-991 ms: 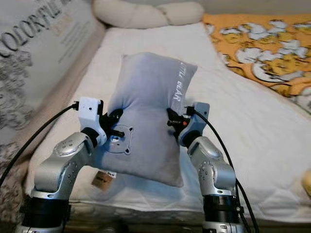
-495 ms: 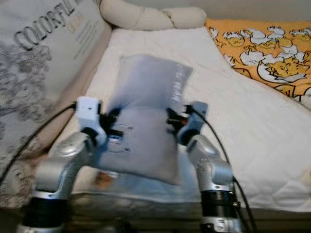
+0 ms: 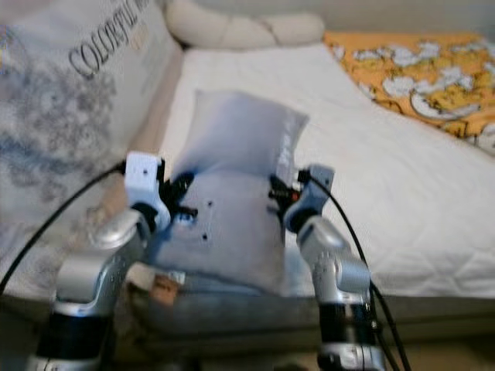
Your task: Clean up the room
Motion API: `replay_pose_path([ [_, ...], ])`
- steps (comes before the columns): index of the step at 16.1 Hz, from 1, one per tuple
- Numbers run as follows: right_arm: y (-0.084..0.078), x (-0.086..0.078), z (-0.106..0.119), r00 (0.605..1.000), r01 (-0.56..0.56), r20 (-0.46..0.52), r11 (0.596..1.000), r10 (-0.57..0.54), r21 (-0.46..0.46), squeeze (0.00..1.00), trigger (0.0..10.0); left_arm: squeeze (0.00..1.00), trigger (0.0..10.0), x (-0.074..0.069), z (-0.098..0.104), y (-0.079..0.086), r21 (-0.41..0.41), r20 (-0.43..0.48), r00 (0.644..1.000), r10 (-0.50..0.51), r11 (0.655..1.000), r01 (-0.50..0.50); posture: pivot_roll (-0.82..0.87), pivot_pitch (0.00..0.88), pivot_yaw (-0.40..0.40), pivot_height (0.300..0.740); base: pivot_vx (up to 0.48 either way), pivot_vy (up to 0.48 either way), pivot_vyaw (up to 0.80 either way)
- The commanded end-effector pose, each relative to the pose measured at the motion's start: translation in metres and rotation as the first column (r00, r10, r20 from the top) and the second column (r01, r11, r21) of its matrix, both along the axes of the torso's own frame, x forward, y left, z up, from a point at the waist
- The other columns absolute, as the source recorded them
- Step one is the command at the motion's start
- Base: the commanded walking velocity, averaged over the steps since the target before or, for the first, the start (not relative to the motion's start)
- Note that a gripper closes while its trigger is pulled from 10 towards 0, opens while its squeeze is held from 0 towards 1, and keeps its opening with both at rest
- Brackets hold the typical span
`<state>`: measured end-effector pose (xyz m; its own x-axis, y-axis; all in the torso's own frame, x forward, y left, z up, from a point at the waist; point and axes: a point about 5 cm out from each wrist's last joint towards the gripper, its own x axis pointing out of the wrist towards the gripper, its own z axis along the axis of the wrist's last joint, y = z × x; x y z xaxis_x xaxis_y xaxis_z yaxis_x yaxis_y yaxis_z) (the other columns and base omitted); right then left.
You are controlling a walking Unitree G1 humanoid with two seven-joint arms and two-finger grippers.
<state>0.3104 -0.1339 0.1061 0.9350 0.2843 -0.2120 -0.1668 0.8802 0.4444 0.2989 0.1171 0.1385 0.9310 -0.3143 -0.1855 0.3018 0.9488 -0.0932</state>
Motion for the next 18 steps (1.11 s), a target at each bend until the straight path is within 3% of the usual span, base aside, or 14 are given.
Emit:
replay_pose_path([
  [1,-0.006,0.004,0.008,0.999,0.028,0.031,1.0,-0.028,-0.013,0.0,10.0,0.0,10.0,0.003,0.009,0.011,0.021,0.044,0.997,0.059,0.998,-0.06,0.04,0.0,0.028,0.74,0.0,0.0,0.0],
  [5,-0.002,0.004,0.008,1.0,0.008,0.03,1.0,-0.008,-0.014,0.0,10.0,0.0,10.0,0.004,0.011,0.016,0.018,0.066,0.995,0.074,0.997,-0.075,0.04,0.0,0.027,0.74,0.0,0.0,0.0],
  [9,0.003,0.003,0.012,0.998,-0.039,0.055,0.999,0.041,-0.036,0.0,10.0,0.0,10.0,0.005,0.013,0.016,0.005,0.07,0.995,0.071,0.997,-0.072,0.04,0.0,0.028,0.74,0.316,0.0,0.0],
  [11,0.006,0.003,0.011,0.997,-0.055,0.05,0.997,0.058,-0.055,0.0,10.0,0.0,10.0,0.005,0.013,0.016,0.003,0.07,0.995,0.072,0.997,-0.073,0.04,0.0,0.028,0.74,0.322,0.0,0.67],
  [18,0.003,0.003,0.007,0.999,-0.033,0.024,0.998,0.034,-0.048,0.0,10.0,0.0,10.0,0.005,0.012,0.016,0.001,0.068,0.995,0.069,0.998,-0.07,0.04,0.0,0.028,0.74,0.324,0.0,0.0],
])
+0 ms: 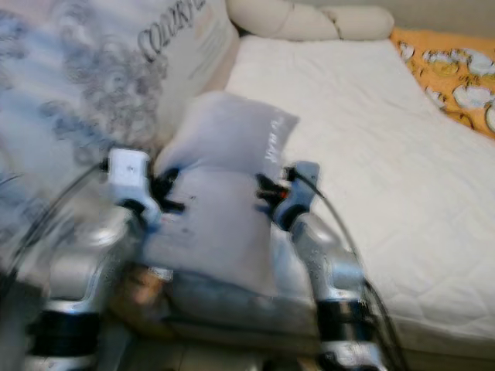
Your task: Clean up the room
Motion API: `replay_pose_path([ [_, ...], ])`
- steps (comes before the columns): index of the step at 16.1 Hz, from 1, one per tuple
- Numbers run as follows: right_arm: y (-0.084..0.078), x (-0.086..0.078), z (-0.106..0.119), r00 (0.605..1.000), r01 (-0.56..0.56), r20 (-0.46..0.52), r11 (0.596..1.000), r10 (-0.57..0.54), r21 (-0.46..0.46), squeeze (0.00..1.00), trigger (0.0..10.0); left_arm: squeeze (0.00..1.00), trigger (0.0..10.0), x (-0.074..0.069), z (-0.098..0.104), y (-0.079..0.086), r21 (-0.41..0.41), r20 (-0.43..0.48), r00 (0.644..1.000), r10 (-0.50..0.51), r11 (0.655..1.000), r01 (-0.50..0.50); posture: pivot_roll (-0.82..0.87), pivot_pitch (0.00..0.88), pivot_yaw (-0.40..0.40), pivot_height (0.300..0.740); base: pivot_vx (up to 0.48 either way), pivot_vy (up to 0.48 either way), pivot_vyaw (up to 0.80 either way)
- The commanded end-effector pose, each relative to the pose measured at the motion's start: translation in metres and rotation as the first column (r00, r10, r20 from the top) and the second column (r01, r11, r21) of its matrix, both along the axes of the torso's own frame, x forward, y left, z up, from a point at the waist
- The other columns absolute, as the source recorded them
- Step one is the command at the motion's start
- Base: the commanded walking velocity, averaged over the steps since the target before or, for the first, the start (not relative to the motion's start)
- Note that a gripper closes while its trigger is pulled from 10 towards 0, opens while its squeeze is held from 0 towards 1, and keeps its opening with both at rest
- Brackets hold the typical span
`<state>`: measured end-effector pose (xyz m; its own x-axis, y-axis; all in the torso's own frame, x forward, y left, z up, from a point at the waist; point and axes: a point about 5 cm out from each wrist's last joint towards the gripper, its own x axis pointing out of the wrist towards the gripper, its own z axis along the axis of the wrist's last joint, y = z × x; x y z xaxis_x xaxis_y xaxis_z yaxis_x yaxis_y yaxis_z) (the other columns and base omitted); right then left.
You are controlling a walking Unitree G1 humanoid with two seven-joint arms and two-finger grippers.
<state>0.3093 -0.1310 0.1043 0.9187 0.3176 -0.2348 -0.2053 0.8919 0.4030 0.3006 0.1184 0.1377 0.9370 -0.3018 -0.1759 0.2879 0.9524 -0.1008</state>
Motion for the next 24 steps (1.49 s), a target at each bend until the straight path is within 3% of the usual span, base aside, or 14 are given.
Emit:
replay_pose_path([
  [1,0.0,0.004,0.009,0.999,0.013,0.033,1.0,-0.013,0.002,0.0,10.0,0.0,10.0,0.003,0.013,0.014,0.012,0.061,0.997,0.055,0.998,-0.055,0.04,0.0,0.028,0.74,0.322,0.0,0.0],
  [8,-0.007,0.004,0.003,0.997,0.073,0.0,0.997,-0.073,0.004,0.01,10.0,0.0,10.0,0.002,0.011,0.01,0.01,0.068,0.997,0.034,0.999,-0.034,0.04,0.0,0.027,0.74,0.23,0.0,0.0],
  [9,-0.01,0.003,-0.001,0.996,0.09,-0.012,0.996,-0.09,0.002,1.0,10.0,0.0,10.0,0.001,0.011,0.008,0.029,0.068,0.998,0.018,0.999,-0.02,0.04,0.0,0.028,0.74,0.0,0.0,0.0],
  [11,-0.021,0.003,-0.011,0.987,0.148,-0.055,0.988,-0.15,-0.036,1.0,10.0,0.0,10.0,0.006,0.011,0.0,0.153,0.101,0.992,-0.072,0.987,0.056,0.04,0.0,0.028,0.74,0.0,0.0,0.0],
  [12,-0.024,0.004,-0.011,0.987,0.147,-0.048,0.986,-0.151,-0.078,1.0,10.0,0.0,10.0,0.015,0.015,-0.003,0.203,0.127,0.986,-0.105,0.976,0.078,0.04,0.0,0.026,0.74,0.0,0.0,0.0],
  [13,-0.025,0.005,-0.011,0.988,0.143,-0.043,0.985,-0.148,-0.095,1.0,10.0,0.0,10.0,0.019,0.017,-0.004,0.218,0.134,0.984,-0.116,0.972,0.084,0.04,0.0,0.027,0.74,0.0,0.0,0.0],
  [14,-0.028,0.007,-0.009,0.991,0.115,-0.059,0.991,-0.119,-0.074,1.0,10.0,0.0,10.0,0.037,0.019,-0.001,0.311,0.141,0.983,-0.119,0.948,0.07,0.04,0.0,0.03,0.74,0.0,0.0,0.0],
  [17,-0.025,0.007,0.007,0.996,-0.042,0.073,0.988,0.054,-0.147,1.0,10.0,0.0,10.0,0.052,0.026,0.002,0.407,0.164,0.977,-0.137,0.912,0.059,0.03,0.0,0.039,0.74,0.0,0.0,0.0],
  [18,-0.018,0.001,0.013,0.973,-0.181,0.107,0.964,0.204,-0.193,1.0,10.0,0.0,10.0,0.055,0.026,0.006,0.455,0.161,0.974,-0.161,0.887,0.071,0.02,0.0,0.044,0.74,0.0,0.0,0.0],
  [19,-0.01,-0.011,0.019,0.916,-0.342,0.142,0.915,0.375,-0.214,1.0,10.0,0.0,10.0,0.059,0.021,0.014,0.535,0.133,0.973,-0.19,0.84,0.09,0.02,0.0,0.046,0.74,0.0,0.0,0.0],
  [20,-0.01,-0.015,0.021,0.898,-0.374,0.155,0.902,0.411,-0.217,1.0,10.0,0.0,10.0,0.061,0.018,0.021,0.59,0.115,0.976,-0.187,0.803,0.084,0.02,0.0,0.046,0.74,0.0,0.0,0.0],
  [22,-0.008,-0.02,0.023,0.868,-0.426,0.171,0.876,0.466,-0.224,1.0,10.0,0.0,10.0,0.064,0.016,0.032,0.647,0.103,0.978,-0.181,0.759,0.072,0.02,0.0,0.045,0.74,0.0,0.0,0.0],
  [24,-0.003,-0.032,0.025,0.804,-0.533,0.175,0.819,0.569,-0.215,1.0,10.0,0.0,10.0,0.066,0.016,0.041,0.699,0.068,0.976,-0.207,0.708,0.101,0.03,0.0,0.041,0.74,0.0,0.0,0.0],
])
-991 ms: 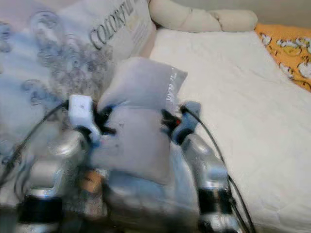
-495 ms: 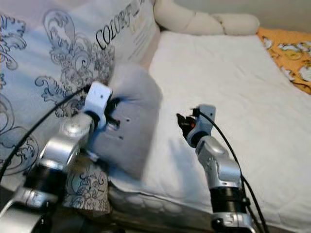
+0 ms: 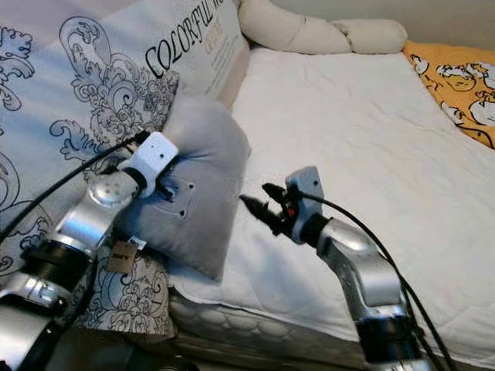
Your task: Clean up the room
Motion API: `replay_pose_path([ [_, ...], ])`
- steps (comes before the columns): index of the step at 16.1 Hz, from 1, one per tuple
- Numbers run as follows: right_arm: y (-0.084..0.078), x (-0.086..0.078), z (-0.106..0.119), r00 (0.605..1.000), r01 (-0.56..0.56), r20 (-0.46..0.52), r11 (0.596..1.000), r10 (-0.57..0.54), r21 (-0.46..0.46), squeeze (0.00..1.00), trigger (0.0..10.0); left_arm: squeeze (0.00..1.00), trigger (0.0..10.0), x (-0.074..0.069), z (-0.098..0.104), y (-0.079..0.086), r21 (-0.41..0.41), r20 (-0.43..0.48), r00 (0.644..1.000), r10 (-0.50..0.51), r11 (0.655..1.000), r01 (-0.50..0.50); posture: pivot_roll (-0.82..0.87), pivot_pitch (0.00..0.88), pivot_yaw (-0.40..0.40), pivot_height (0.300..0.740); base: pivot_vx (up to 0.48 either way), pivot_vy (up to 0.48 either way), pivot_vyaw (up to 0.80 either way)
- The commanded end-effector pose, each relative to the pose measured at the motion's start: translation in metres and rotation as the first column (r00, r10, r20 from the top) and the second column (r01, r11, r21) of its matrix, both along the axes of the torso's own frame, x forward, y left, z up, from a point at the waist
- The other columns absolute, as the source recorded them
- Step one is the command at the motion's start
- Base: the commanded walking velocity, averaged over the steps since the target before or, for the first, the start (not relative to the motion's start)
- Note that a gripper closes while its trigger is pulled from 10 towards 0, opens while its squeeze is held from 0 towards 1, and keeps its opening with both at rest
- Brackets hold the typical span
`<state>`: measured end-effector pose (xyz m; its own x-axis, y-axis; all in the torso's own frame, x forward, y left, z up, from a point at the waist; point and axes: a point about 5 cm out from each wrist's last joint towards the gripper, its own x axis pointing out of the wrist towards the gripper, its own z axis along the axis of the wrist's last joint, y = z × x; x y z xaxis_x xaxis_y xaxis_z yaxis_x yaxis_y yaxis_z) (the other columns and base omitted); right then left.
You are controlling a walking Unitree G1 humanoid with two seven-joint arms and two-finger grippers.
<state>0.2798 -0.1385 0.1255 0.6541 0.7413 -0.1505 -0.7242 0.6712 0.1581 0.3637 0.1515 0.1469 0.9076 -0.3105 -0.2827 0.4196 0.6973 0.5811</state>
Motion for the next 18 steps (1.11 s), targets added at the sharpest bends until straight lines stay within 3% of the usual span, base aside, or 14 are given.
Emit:
replay_pose_path([
  [1,0.005,-0.005,0.004,0.998,-0.058,0.014,0.998,0.058,0.008,1.0,10.0,0.0,10.0,0.005,0.007,0.01,0.061,0.025,1.0,0.006,0.998,-0.008,0.02,0.0,0.044,0.74,0.0,0.0,0.0],
  [3,0.004,-0.005,0.004,0.998,-0.057,0.016,0.998,0.057,0.0,1.0,10.0,0.0,10.0,0.008,0.01,0.01,0.061,0.018,1.0,0.007,0.998,-0.008,0.02,0.0,0.054,0.74,0.0,0.0,0.0],
  [4,0.001,-0.004,0.003,0.999,-0.045,0.027,0.999,0.045,-0.011,1.0,10.0,1.0,10.0,0.011,0.016,0.007,0.056,0.062,0.998,-0.009,0.998,0.006,0.01,0.0,0.059,0.74,0.0,0.0,0.0],
  [5,-0.002,-0.003,0.002,0.999,-0.032,0.029,0.999,0.033,-0.031,1.0,10.0,1.0,10.0,0.012,0.019,0.005,0.012,0.086,0.996,-0.016,1.0,0.015,0.0,0.0,0.063,0.74,0.0,0.0,0.0],
  [7,-0.005,-0.002,0.001,0.999,-0.01,0.036,0.998,0.012,-0.059,1.0,10.0,1.0,10.0,0.011,0.018,0.004,-0.017,0.051,0.998,-0.025,1.0,0.026,0.0,0.0,0.066,0.74,0.0,0.0,0.0],
  [11,-0.02,0.003,0.006,0.996,0.091,-0.001,0.996,-0.091,0.001,1.0,10.0,1.0,10.0,0.003,0.025,0.003,-0.113,0.145,0.989,-0.033,0.992,0.05,-0.02,0.0,0.086,0.74,0.0,0.0,0.0],
  [13,-0.028,0.005,0.009,0.988,0.152,0.021,0.988,-0.152,-0.01,1.0,10.0,1.0,10.0,-0.005,0.033,0.003,-0.225,0.164,0.985,-0.048,0.971,0.085,-0.02,0.0,0.086,0.74,0.0,0.0,0.0],
  [14,-0.028,0.005,0.011,0.982,0.168,0.098,0.985,-0.163,-0.041,1.0,10.0,1.0,10.0,-0.012,0.043,0.003,-0.399,0.188,0.982,-0.003,0.913,0.079,-0.02,0.0,0.084,0.74,0.0,0.0,0.0],
  [15,-0.028,0.008,0.014,0.965,0.23,0.127,0.973,-0.228,-0.001,1.0,10.0,1.0,10.0,-0.021,0.046,0.002,-0.532,0.167,0.986,0.026,0.844,0.068,-0.01,0.0,0.075,0.74,0.0,0.0,0.0],
  [16,-0.025,0.01,0.017,0.951,0.276,0.134,0.96,-0.279,0.041,1.0,10.0,1.0,10.0,-0.031,0.044,0.002,-0.566,0.181,0.983,0.033,0.821,0.077,0.0,0.0,0.071,0.74,0.0,0.0,0.0],
  [18,-0.021,0.011,0.019,0.939,0.302,0.154,0.952,-0.306,0.048,1.0,10.0,1.0,10.0,-0.039,0.041,0.003,-0.568,0.196,0.979,0.049,0.82,0.072,-0.01,0.0,0.086,0.74,0.0,0.0,0.0],
])
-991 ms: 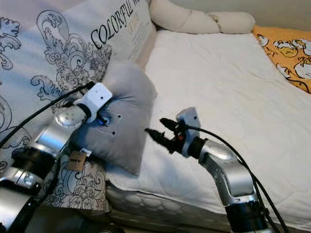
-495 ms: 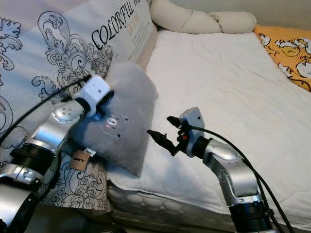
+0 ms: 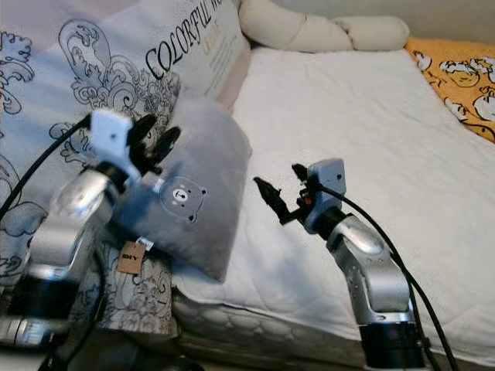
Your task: Clean up the room
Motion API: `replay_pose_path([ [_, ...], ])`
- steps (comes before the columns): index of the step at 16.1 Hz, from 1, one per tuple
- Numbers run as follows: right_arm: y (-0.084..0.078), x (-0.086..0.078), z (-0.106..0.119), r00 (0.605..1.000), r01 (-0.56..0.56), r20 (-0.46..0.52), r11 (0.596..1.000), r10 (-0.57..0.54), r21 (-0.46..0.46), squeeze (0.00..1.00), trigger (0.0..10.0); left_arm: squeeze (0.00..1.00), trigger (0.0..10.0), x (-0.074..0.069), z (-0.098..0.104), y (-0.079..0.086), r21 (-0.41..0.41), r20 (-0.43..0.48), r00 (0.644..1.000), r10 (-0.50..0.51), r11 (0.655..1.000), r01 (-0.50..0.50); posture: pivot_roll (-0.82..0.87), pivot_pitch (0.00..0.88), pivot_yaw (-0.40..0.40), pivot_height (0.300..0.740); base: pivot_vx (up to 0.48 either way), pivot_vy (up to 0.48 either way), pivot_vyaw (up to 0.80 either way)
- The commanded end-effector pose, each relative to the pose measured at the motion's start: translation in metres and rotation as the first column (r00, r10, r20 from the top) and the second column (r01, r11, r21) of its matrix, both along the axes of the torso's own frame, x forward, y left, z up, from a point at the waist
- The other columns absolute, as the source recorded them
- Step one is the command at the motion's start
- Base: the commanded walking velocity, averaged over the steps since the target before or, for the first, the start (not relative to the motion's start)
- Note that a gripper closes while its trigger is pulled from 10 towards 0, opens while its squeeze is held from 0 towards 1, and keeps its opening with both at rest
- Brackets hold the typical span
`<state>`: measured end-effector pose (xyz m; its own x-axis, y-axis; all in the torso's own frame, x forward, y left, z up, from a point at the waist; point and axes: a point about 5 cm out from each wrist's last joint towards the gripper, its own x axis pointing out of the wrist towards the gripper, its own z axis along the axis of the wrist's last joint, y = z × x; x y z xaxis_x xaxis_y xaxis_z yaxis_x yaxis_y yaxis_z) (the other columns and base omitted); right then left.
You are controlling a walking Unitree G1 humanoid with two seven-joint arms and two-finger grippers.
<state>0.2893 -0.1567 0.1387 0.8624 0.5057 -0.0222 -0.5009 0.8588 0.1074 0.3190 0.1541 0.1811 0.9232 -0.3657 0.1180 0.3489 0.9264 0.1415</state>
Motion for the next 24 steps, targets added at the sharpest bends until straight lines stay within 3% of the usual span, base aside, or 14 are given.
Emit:
replay_pose_path([
  [1,0.007,0.002,0.011,0.998,0.024,0.056,1.0,-0.025,0.014,1.0,10.0,1.0,10.0,-0.007,0.003,-0.003,-0.024,0.007,1.0,0.014,1.0,-0.014,-0.01,0.0,0.085,0.74,0.0,0.0,0.0],
  [3,0.017,0.003,0.011,0.994,0.07,0.077,0.996,-0.074,0.058,1.0,10.0,1.0,10.0,-0.018,-0.004,-0.008,-0.025,-0.033,0.999,0.039,0.999,-0.04,0.0,0.0,0.077,0.74,0.0,-0.126,0.0],
  [5,0.022,0.003,0.003,0.993,0.104,0.059,0.994,-0.107,0.043,1.0,10.0,1.0,10.0,-0.026,-0.017,-0.003,-0.038,-0.096,0.991,0.089,0.995,-0.093,0.0,0.0,0.078,0.74,0.0,-0.298,0.0],
  [8,0.007,0.008,0.0,0.976,0.214,0.053,0.977,-0.212,-0.019,1.0,10.0,1.0,10.0,-0.033,-0.022,-0.002,-0.023,-0.101,0.986,0.13,0.991,-0.133,0.01,0.0,0.05,0.74,0.0,-0.312,0.0],
  [13,0.009,0.007,0.0,0.963,0.26,0.067,0.965,-0.26,0.004,1.0,10.0,1.0,10.0,-0.032,-0.019,0.0,-0.021,-0.108,0.983,0.15,0.988,-0.153,-0.01,0.0,0.061,0.74,0.0,-0.314,0.0],
  [18,0.003,0.007,-0.012,0.939,0.344,-0.001,0.939,-0.344,0.006,1.0,10.0,1.0,10.0,-0.035,-0.035,0.009,0.04,-0.164,0.964,0.211,0.977,-0.207,0.02,0.0,0.045,0.74,0.0,-0.327,0.0],
  [20,-0.002,0.01,-0.018,0.907,0.421,-0.022,0.907,-0.422,-0.024,1.0,10.0,1.0,10.0,-0.033,-0.037,0.011,0.036,-0.184,0.957,0.226,0.974,-0.223,0.01,0.0,0.048,0.74,0.0,-0.328,0.0],
  [24,-0.004,0.013,-0.017,0.91,0.414,-0.016,0.91,-0.415,-0.038,1.0,10.0,1.0,10.0,-0.031,-0.045,0.014,0.008,-0.222,0.939,0.264,0.963,-0.269,-0.01,0.0,0.044,0.74,0.0,-0.326,0.0],
])
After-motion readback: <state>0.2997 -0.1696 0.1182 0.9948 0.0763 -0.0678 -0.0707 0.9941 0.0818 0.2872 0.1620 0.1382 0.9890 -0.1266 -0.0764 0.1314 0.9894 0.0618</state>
